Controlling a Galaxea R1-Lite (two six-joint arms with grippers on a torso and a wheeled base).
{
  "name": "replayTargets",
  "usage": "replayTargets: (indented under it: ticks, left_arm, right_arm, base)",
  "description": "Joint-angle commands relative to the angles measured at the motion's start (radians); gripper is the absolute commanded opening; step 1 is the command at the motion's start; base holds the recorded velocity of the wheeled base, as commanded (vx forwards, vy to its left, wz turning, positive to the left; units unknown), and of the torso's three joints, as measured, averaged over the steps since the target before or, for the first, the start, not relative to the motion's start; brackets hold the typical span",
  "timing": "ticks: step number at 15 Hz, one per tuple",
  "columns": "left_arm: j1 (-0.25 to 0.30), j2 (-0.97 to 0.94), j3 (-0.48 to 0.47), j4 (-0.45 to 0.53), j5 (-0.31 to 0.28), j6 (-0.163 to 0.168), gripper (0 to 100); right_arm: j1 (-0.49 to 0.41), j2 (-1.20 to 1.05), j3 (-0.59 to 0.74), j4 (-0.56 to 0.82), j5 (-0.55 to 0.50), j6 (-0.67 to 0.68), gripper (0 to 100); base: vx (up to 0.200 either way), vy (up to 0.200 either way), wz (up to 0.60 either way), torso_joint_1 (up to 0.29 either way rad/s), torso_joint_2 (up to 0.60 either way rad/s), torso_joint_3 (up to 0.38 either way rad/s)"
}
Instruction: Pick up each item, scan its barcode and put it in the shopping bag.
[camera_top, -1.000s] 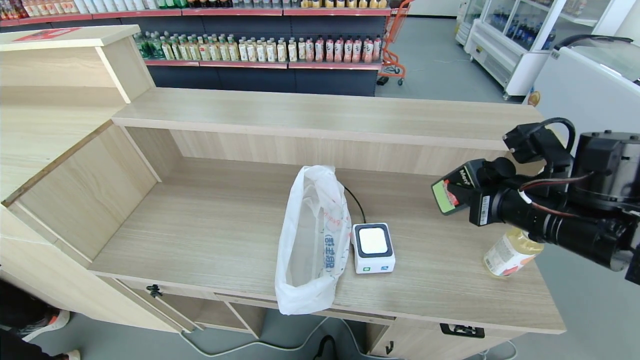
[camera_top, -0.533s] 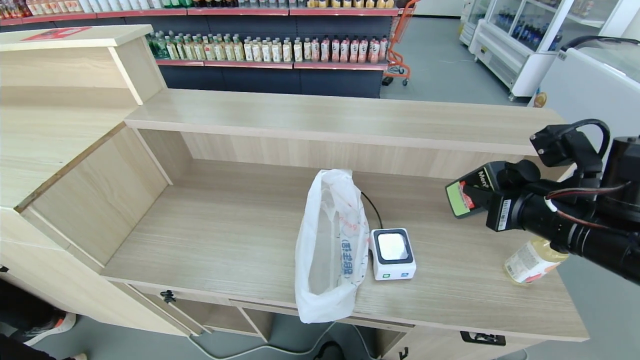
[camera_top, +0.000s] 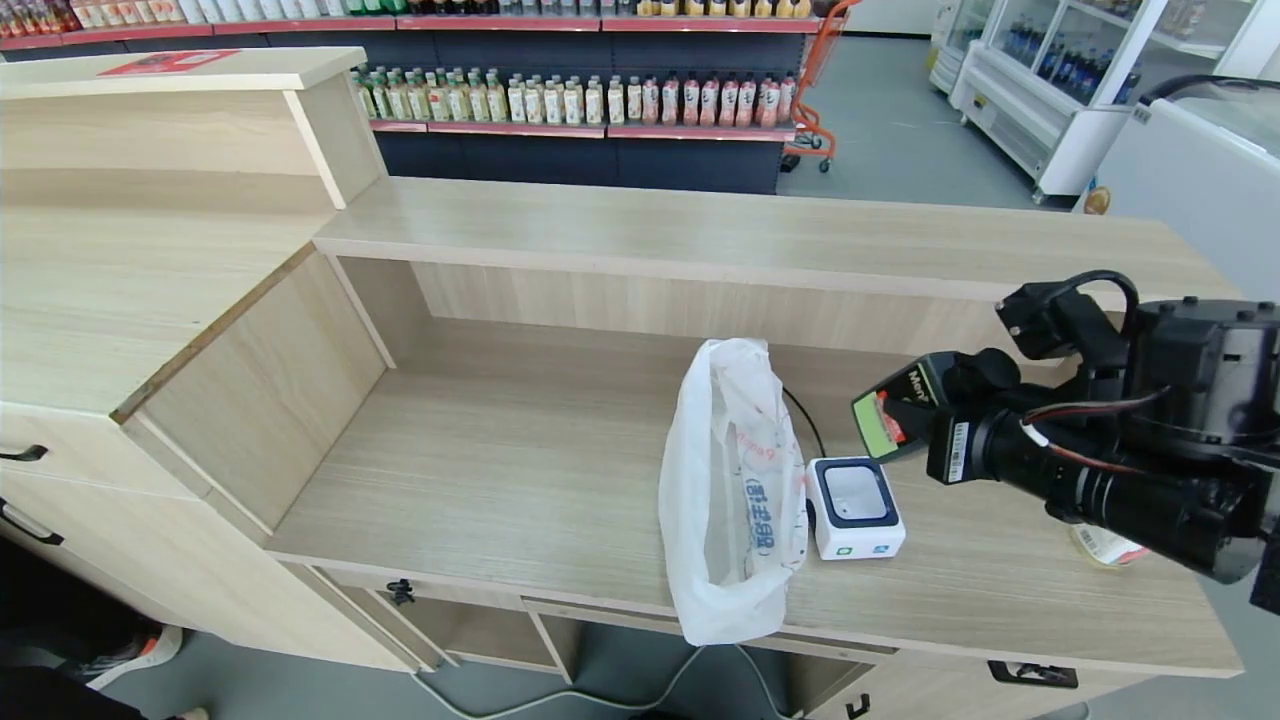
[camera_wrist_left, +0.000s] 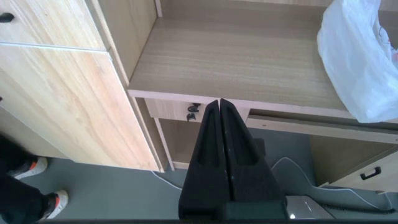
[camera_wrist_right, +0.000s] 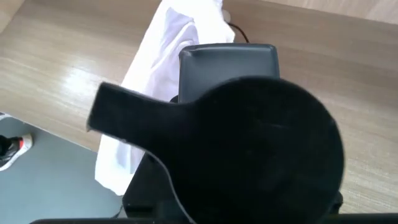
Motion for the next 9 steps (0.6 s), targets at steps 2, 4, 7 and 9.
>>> replayTargets:
  ticks: [2,4,7,9]
  left_arm:
    - [0.0,0.0,0.0,0.001,-0.001,0.0,0]
    - [0.0,0.0,-0.001,0.001,-0.001,0.0,0]
    - [0.0,0.0,-0.001,0.001,0.001,0.0,0]
    - [0.0,0.0,0.0,0.001,0.001,0.0,0]
  right_arm:
    - [0.048,0.123,-0.007,-0.025,-0.004,0.042,0]
    - [0.068,0.191,0.006,-0.086,-0.01,0.05,0]
    - [0.087,0.283,0.02,-0.123,-0.033,0.05,0]
    - [0.102,0.358,0.017,-0.178,-0.05,0.048,0]
  base:
    - [0.0,0.0,0.0,0.0,0.0,0.0]
    - [0.0,0.0,0.0,0.0,0.0,0.0]
    - [0.0,0.0,0.0,0.0,0.0,0.0]
    - [0.0,0.0,0.0,0.0,0.0,0.0]
